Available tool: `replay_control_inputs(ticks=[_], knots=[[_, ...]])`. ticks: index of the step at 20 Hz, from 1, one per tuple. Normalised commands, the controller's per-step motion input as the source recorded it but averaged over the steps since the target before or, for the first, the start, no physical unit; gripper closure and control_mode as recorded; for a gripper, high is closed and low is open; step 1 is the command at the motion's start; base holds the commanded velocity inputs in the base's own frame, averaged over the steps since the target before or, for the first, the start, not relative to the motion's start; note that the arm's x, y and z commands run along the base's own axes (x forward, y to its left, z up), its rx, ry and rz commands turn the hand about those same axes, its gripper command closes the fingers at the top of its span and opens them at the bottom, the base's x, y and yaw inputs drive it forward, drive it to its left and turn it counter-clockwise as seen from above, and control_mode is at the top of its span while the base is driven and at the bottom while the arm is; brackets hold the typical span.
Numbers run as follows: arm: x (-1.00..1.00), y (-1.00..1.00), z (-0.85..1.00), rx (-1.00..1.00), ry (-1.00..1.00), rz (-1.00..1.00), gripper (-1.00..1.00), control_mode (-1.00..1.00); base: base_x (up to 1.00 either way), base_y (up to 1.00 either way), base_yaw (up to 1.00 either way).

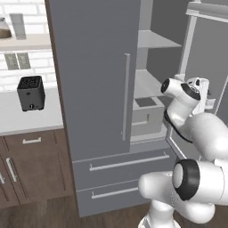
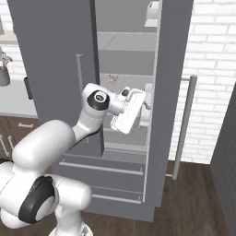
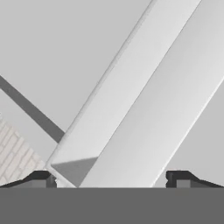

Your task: Take the strawberry from the fridge and place it on top of the pancake, located on the dining counter.

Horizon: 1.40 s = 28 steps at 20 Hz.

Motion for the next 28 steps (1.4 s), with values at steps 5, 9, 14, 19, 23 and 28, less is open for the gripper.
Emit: replay_control_inputs(ticks=[5,9,14,19,23,28], knots=[[-0.03,0.2,0.0,0.0,-0.01,0.0,-1.0,-1.0,0.0,0.0,0.0],[-0.03,0.56,0.07,0.04,-0.04,0.0,-1.0,-1.0,0.0,0.0,0.0],[-0.02,0.45,0.17,0.05,-0.06,0.0,-1.0,-1.0,0.0,0.0,0.0],[-0.01,0.9,-0.01,0.35,-0.11,-0.06,-1.0,-1.0,0.0,0.0,0.0],[0.04,0.91,-0.3,0.75,-0.2,-0.16,-1.0,-1.0,0.0,0.0,0.0],[0.24,0.78,-0.45,0.79,-0.23,-0.23,-1.0,-1.0,0.0,0.0,0.0]])
